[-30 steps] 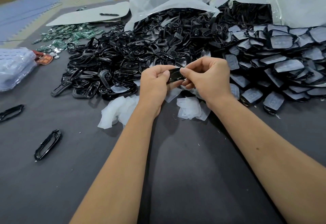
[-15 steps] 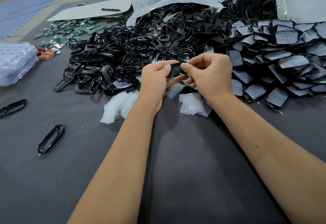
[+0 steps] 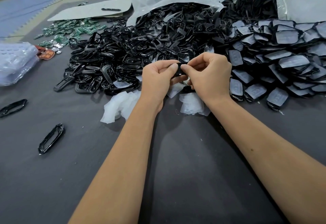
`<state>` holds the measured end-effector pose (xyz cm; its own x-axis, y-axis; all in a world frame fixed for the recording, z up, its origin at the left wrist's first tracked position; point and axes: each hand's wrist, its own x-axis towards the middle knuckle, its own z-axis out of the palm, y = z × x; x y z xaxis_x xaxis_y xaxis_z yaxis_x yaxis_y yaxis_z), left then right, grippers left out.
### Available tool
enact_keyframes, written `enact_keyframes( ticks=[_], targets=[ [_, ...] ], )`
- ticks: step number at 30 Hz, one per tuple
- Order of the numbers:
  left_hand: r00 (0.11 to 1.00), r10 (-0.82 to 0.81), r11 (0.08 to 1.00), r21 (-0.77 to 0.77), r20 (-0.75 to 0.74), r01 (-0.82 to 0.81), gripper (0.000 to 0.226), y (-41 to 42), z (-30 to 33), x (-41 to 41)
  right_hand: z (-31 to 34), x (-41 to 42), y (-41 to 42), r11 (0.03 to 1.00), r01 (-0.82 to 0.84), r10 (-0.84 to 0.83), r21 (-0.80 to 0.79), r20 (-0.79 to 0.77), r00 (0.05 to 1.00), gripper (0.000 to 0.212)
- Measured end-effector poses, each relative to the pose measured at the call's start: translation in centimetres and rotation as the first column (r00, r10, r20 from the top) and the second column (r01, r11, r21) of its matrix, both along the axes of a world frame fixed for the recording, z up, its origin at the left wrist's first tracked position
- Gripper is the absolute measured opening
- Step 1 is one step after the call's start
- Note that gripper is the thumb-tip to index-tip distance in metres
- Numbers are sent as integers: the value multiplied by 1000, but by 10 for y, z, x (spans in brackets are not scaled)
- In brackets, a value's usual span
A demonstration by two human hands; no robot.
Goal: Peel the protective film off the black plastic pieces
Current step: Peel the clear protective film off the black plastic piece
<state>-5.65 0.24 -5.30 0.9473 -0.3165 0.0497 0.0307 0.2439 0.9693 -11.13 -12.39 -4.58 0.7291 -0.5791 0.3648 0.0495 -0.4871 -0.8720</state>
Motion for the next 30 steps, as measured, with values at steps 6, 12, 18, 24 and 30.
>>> enact_keyframes(
  ticks=[6,12,18,24,30],
  targets=[
    [999,13,1000,14,48,-13,18,2,0,-1,1,0,-6,996,-75,77,56,-45,996,29],
    [998,37,999,-8,42,-37,18,3,1,0,4,1,-13,884,-345,356,315,22,934,17],
    [999,-12,999,-29,33,13,19,2,0,4,3,2,-18,858,-314,335,406,21,942,9],
    [989,-1,1000,13,147,0,20,2,-2,1,4,2,-17,871,-276,305,406,-7,952,9],
    [954,94,986,106,283,-129,22,2,0,3,2,3,-12,987,-152,154,60,-24,988,17]
  ],
)
